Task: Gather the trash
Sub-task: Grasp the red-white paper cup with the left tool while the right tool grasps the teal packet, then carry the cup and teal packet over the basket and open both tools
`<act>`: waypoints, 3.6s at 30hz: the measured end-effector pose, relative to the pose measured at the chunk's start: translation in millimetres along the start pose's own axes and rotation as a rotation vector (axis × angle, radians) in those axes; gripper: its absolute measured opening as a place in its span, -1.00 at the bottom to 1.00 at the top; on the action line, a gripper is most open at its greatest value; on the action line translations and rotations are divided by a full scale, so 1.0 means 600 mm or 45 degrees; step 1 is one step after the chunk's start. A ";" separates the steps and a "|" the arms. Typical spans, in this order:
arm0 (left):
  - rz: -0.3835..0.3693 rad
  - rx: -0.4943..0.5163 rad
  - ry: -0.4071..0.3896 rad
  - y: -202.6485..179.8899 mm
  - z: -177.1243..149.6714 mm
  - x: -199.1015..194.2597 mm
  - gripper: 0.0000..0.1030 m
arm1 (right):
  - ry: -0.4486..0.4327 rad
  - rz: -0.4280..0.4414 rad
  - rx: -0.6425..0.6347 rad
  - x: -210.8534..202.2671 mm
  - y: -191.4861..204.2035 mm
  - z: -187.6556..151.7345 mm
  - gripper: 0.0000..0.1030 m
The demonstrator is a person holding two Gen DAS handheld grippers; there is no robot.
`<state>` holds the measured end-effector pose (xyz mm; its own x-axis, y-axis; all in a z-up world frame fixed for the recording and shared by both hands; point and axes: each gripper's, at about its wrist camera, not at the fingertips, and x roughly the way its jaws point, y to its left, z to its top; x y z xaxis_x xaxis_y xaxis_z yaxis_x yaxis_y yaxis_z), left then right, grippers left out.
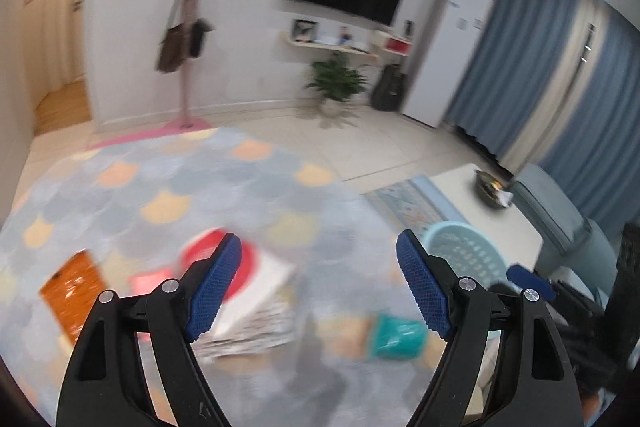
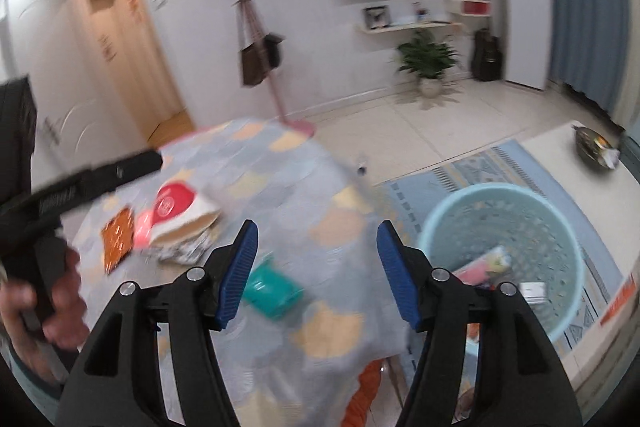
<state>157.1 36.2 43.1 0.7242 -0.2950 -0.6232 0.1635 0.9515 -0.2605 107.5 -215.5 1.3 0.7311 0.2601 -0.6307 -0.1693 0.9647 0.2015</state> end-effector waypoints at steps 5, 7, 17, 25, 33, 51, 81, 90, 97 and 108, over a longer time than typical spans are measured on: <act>0.073 -0.128 0.072 0.089 -0.009 0.013 0.51 | 0.092 0.076 -0.052 0.051 0.037 -0.033 0.15; 0.090 -0.158 0.115 0.119 -0.015 0.025 0.52 | 0.112 0.078 -0.077 0.066 0.041 -0.043 0.20; 0.093 -0.070 0.227 0.120 -0.021 0.089 0.47 | 0.169 0.091 -0.116 0.096 0.033 -0.072 0.30; 0.080 -0.042 0.282 0.098 -0.032 0.129 0.35 | 0.206 0.090 -0.192 0.115 0.042 -0.079 0.31; 0.041 -0.046 0.260 0.094 -0.039 0.135 0.11 | 0.212 0.079 -0.227 0.124 0.050 -0.077 0.31; -0.067 -0.068 0.087 0.059 -0.007 0.058 -0.25 | 0.046 0.049 -0.219 0.052 0.057 -0.062 -0.32; -0.479 0.266 0.214 -0.329 -0.010 0.204 -0.25 | 0.007 -0.349 0.478 0.022 -0.307 -0.041 -0.32; -0.465 0.301 0.302 -0.372 -0.041 0.269 -0.24 | 0.145 -0.440 0.528 0.078 -0.366 -0.084 -0.30; -0.441 0.347 0.332 -0.399 -0.058 0.299 -0.19 | 0.202 -0.444 0.570 0.094 -0.385 -0.105 -0.25; -0.448 0.302 0.345 -0.372 -0.070 0.284 0.31 | 0.205 -0.441 0.585 0.073 -0.378 -0.116 -0.02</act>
<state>216.0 -230.0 -35.8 0.4028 -0.5835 -0.7052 0.5370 0.7746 -0.3341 132.0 -419.9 -124.1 0.5774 -0.0293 -0.8159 0.3906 0.8875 0.2446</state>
